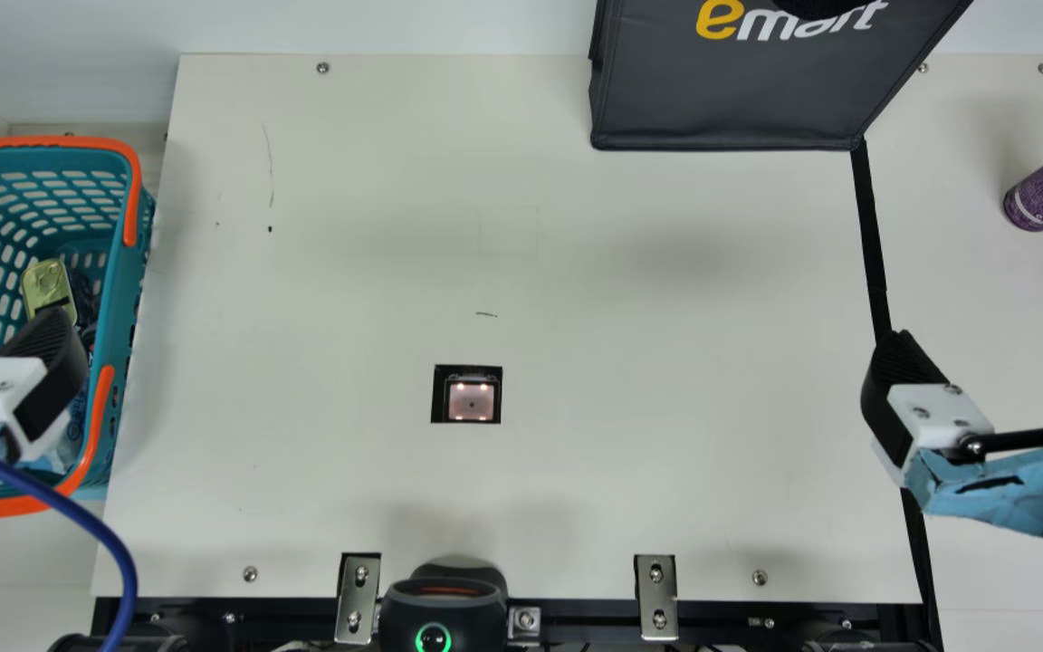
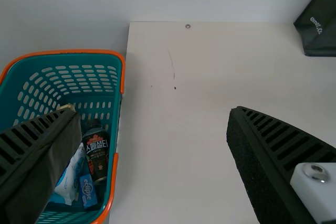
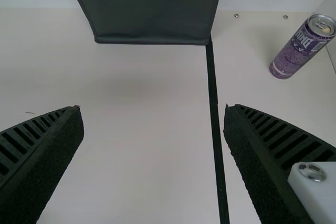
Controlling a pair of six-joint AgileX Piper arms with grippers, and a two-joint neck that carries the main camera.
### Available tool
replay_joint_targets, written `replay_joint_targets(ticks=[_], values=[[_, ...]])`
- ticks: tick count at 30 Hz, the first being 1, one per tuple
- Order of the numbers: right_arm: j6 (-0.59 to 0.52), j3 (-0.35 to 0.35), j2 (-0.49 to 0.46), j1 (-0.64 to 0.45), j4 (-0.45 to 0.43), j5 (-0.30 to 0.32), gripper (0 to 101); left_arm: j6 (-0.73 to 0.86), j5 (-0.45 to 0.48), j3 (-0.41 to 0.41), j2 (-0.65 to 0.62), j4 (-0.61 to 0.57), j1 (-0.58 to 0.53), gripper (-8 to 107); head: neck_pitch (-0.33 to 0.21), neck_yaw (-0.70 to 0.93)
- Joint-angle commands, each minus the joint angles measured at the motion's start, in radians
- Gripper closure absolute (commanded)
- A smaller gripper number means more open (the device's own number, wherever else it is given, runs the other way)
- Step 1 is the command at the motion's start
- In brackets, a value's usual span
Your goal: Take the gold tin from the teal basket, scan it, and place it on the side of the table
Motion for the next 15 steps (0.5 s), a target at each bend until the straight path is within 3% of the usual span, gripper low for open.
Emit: replay_joint_targets(ticks=[1, 15], values=[[0.000, 0.000, 0.000, 0.000, 0.000, 0.000, 6, 0.000, 0.000, 0.000, 0.000, 0.000, 0.000, 9, -0.029, 0.025], [0.000, 0.000, 0.000, 0.000, 0.000, 0.000, 6, 0.000, 0.000, 0.000, 0.000, 0.000, 0.000, 9, -0.029, 0.351]])
